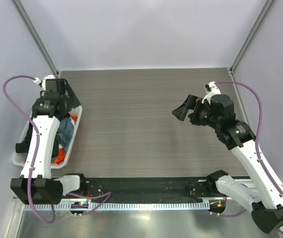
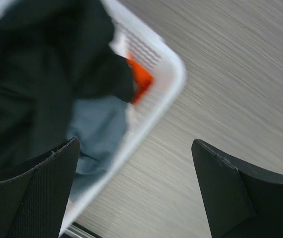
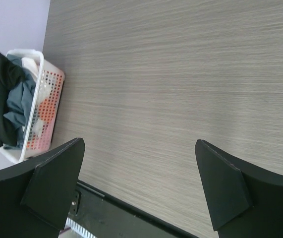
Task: Fold and stack the t-shirts
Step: Grab the tshirt from the pile
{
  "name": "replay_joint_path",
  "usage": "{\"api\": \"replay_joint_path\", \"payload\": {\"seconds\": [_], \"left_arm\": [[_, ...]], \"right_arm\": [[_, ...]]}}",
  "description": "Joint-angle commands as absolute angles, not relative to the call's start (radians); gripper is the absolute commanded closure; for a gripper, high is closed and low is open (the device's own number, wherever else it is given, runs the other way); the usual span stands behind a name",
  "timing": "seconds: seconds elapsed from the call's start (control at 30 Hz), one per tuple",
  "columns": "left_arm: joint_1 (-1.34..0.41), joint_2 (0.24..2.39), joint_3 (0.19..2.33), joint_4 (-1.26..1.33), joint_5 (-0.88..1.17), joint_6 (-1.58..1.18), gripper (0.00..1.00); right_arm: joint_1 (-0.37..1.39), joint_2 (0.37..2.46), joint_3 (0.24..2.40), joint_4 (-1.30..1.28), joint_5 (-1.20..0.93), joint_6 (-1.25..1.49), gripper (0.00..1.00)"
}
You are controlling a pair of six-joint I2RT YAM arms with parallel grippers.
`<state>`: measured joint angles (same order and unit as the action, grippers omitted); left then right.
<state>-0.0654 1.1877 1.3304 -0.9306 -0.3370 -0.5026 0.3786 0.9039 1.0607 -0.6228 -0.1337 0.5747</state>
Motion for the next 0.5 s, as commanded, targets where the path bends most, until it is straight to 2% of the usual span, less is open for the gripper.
{"api": "replay_joint_path", "payload": {"seconds": [0.0,0.17,0.23,0.3,0.47], "left_arm": [[0.085,1.213,1.393,-0.896,-0.477,-0.469,0.06],[0.198,1.282,1.396,-0.891,-0.532,-0.479,0.12],[0.296,1.278,1.367,-0.873,-0.545,-0.52,0.13],[0.389,1.262,1.329,-0.806,-0.459,-0.54,0.14],[0.434,1.311,1.272,-0.772,-0.431,-0.558,0.15]], "right_arm": [[0.382,0.884,1.035,-0.548,-0.212,0.572,0.0],[0.382,0.882,1.003,-0.519,-0.247,0.571,0.0],[0.382,0.885,0.99,-0.511,-0.264,0.58,0.0],[0.382,0.894,0.982,-0.499,-0.297,0.589,0.0],[0.382,0.907,0.977,-0.494,-0.325,0.563,0.0]]}}
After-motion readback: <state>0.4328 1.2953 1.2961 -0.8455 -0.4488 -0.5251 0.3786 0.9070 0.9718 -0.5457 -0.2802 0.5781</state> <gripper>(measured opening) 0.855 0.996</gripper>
